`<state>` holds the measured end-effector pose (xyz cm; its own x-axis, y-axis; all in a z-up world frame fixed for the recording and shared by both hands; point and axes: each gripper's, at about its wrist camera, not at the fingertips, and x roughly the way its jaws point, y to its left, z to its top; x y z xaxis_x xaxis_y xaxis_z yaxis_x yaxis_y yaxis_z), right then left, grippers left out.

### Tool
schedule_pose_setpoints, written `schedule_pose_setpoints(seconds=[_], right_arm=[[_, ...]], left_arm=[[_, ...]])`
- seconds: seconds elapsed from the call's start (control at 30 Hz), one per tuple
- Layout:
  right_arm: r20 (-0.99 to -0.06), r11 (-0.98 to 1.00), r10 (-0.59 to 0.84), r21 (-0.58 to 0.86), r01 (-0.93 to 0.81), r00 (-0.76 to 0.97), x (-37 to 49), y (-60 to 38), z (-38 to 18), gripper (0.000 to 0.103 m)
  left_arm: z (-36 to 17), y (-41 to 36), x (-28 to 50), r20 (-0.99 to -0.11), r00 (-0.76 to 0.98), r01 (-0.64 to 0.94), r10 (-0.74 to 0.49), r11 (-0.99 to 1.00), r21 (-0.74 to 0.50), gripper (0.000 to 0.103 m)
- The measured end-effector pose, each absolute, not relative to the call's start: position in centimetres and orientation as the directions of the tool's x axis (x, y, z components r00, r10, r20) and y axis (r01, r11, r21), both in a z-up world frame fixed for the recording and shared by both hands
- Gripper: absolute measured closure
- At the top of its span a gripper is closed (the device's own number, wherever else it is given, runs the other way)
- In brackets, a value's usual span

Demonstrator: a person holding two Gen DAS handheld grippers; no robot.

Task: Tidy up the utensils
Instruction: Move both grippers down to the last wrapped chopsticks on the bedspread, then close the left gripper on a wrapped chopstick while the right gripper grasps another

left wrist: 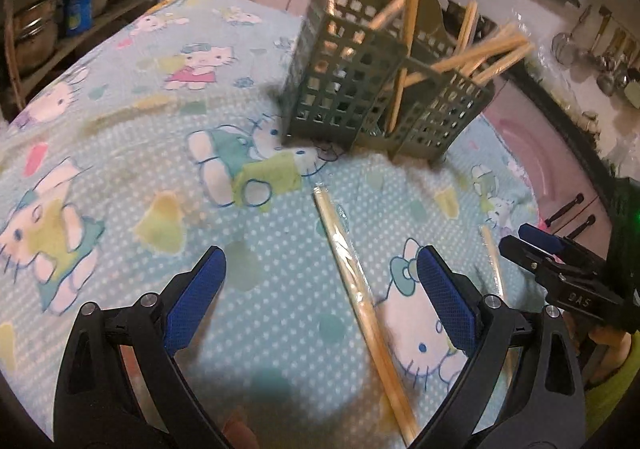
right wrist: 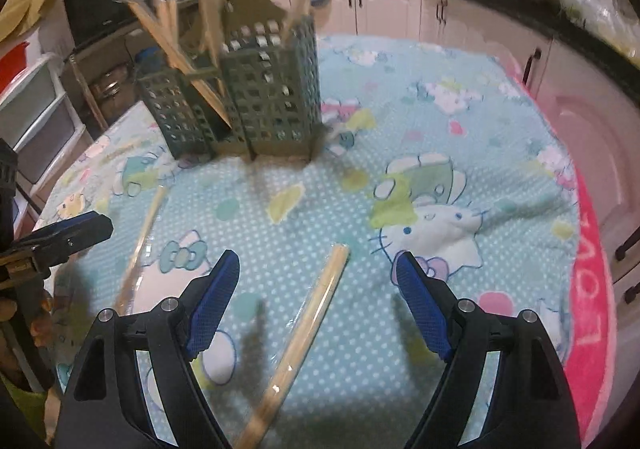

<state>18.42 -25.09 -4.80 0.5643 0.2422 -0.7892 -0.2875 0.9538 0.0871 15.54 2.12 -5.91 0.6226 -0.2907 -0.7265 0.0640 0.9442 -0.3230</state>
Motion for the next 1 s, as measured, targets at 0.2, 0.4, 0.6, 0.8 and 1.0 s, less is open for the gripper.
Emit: schedule_pose_setpoints(seconds=[0.2, 0.4, 0.6, 0.8, 1.0], right_arm=[[-0.833, 0.960, 0.227, 0.104, -0.260, 0.504, 20.0, -25.0, -6.9, 0.044], [-0.836, 0.966, 0.175, 0.044, -0.255, 0.519, 20.6, -23.6, -7.4, 0.055], [-0.844, 0.959, 0.136, -0.019, -0.283, 0.519, 20.6, -22.3, -7.1, 0.083], [-0.832, 0.953, 0.212, 0.059, -0.297, 0.513, 20.3, -22.9, -6.0, 0.089], [-0.775, 0.934, 0.304, 0.128, -0.333, 0.554, 19.1, -22.8, -2.8, 0.091]], left_arm=[[-6.8, 0.8, 17.6, -0.752, 0.586, 0.073, -0.301, 0.944, -0.321, 0.031], [-7.0, 0.1, 19.0, -0.777, 0.583, 0.041, -0.239, 0.963, -0.265, 0.038], [-7.0, -1.5, 20.2, -0.803, 0.581, 0.017, -0.134, 0.988, -0.152, 0.047], [-6.7, -2.3, 20.8, -0.807, 0.587, 0.002, -0.060, 0.997, -0.073, 0.086], [-5.1, -0.2, 20.5, -0.793, 0.597, 0.005, -0.123, 0.989, -0.150, 0.099]])
